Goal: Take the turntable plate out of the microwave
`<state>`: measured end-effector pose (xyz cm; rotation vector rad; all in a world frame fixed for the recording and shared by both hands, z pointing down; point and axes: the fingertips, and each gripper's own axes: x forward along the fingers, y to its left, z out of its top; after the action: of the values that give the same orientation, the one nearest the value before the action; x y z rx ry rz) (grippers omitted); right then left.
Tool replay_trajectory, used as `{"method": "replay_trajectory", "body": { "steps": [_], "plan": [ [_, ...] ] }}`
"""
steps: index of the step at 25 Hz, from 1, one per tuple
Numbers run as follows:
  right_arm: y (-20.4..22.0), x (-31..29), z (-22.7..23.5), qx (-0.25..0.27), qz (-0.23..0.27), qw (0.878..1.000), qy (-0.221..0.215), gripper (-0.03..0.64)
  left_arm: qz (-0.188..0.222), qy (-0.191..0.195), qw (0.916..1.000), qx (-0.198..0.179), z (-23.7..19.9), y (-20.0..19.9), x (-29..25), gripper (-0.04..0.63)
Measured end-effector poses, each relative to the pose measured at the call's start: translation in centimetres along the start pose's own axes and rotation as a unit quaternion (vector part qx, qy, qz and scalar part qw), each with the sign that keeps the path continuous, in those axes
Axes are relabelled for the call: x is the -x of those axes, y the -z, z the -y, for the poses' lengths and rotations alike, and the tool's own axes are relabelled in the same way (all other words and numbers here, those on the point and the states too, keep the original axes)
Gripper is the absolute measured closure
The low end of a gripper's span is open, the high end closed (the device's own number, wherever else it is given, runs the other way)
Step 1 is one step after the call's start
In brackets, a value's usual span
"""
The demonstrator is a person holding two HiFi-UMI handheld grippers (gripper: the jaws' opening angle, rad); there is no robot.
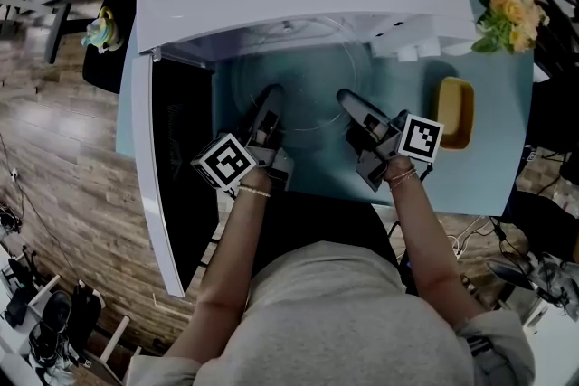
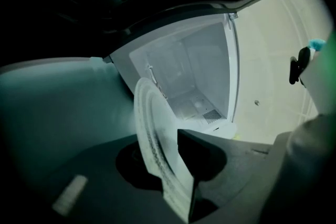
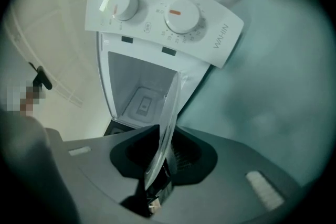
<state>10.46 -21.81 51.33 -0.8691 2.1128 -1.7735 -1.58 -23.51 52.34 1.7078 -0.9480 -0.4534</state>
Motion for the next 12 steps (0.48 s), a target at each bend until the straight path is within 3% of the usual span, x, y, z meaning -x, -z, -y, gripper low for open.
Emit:
{"method": "replay_trajectory", "body": {
  "steps": [7,12],
  "plan": [
    [-0.5,0.2,0.0,0.057,0.019,0.998,0.013,0.503,0.006,0.004,0.9999,-0.012,0.5,0.1,0.1,0.498],
    [-0.3,0.6,-0.6,0.067,0.017,0.998,0.006,0.499,0.003,0.019,0.9982,-0.058,1.7,-0.2,0.6,0.498]
  ]
}}
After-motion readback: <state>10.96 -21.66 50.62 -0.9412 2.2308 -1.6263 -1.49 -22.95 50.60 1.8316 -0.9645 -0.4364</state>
